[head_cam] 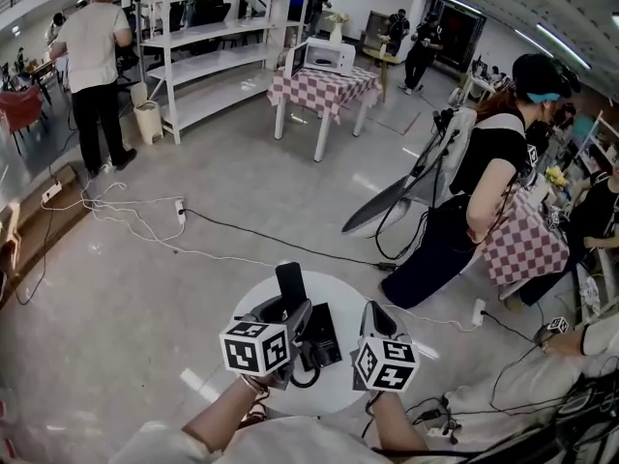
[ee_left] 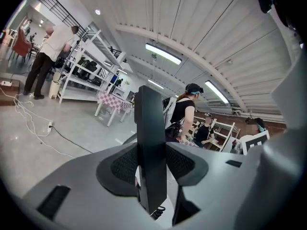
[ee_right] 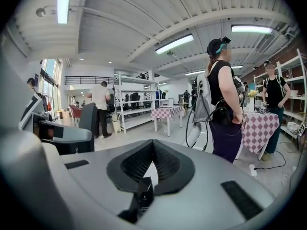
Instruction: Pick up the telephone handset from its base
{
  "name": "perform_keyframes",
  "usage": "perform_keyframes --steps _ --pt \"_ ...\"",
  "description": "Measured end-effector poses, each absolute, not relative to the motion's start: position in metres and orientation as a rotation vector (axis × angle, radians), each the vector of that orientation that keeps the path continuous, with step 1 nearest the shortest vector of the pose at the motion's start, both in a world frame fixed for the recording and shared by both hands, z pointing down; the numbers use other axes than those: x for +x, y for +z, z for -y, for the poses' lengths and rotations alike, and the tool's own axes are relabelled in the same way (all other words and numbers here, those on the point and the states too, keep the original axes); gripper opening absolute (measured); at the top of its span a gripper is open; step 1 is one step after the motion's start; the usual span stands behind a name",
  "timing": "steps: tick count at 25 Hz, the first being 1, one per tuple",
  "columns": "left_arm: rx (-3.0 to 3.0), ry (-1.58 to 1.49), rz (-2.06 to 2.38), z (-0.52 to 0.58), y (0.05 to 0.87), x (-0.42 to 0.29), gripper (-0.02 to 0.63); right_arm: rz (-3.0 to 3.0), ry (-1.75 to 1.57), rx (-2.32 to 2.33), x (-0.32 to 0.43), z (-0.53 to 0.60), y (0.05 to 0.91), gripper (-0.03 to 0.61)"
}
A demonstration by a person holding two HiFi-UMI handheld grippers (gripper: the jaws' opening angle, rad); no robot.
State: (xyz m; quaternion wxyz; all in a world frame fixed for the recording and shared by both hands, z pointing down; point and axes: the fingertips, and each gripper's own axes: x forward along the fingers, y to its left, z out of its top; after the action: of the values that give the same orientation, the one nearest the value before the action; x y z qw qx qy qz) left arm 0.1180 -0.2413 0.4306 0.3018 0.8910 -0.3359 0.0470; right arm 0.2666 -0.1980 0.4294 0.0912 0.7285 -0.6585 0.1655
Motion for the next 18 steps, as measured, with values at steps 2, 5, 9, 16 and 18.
perform_keyframes --steps 2,5,9,16,18 --pt "2.406 0.12 0.86 0.249 0.418 0.114 0.187 1.942 0.478 2.205 0.263 0.202 0.422 0.025" --pt "2.48 0.115 0.808 0.254 0.397 0.102 0.187 1.924 0.467 2.258 0.251 0.205 0.41 0.025" --pt "2.576 0.108 0.715 0.257 0.373 0.096 0.187 1.885 0.455 2.329 0.246 0.201 0.397 0.025" --pt "2.691 0.102 0.668 0.263 0.366 0.097 0.187 1.801 0.41 2.446 0.254 0.184 0.389 0.025" --pt "2.722 0.086 0.674 0.261 0.356 0.102 0.187 1.772 0.38 2.472 0.259 0.178 0.377 0.025"
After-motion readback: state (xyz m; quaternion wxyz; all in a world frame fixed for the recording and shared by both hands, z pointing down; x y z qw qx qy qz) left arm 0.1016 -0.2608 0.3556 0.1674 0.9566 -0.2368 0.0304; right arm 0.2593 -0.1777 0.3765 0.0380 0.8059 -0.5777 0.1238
